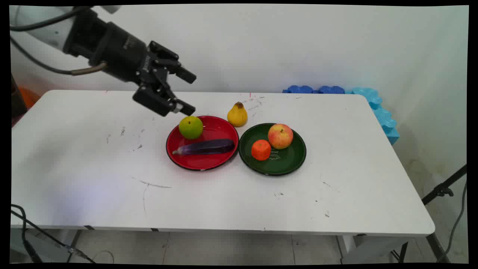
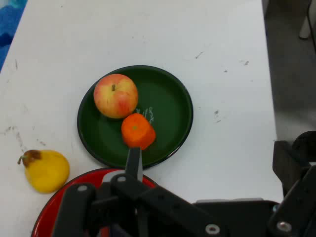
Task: Pick up the mandarin from the green plate
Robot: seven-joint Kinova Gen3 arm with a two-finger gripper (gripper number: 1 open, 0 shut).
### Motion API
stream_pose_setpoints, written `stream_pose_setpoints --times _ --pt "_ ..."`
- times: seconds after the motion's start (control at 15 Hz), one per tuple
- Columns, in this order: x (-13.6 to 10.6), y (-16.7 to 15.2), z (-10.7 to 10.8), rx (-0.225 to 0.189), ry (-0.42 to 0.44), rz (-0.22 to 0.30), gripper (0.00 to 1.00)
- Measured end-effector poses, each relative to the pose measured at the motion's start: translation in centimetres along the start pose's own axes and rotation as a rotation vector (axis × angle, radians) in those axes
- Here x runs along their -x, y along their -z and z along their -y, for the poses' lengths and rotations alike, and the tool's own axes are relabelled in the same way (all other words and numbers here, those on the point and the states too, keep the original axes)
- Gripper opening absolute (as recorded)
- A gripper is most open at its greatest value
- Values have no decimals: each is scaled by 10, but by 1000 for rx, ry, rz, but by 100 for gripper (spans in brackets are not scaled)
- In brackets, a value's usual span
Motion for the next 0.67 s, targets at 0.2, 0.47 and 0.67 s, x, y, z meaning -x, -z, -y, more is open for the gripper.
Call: stream_pose_setpoints --times 0.2,0.47,0.67 --pt "-15 -18 12 -15 17 29 100" --pt "-34 -55 37 -39 43 91 100" --pt "-41 -93 55 -58 72 150 100"
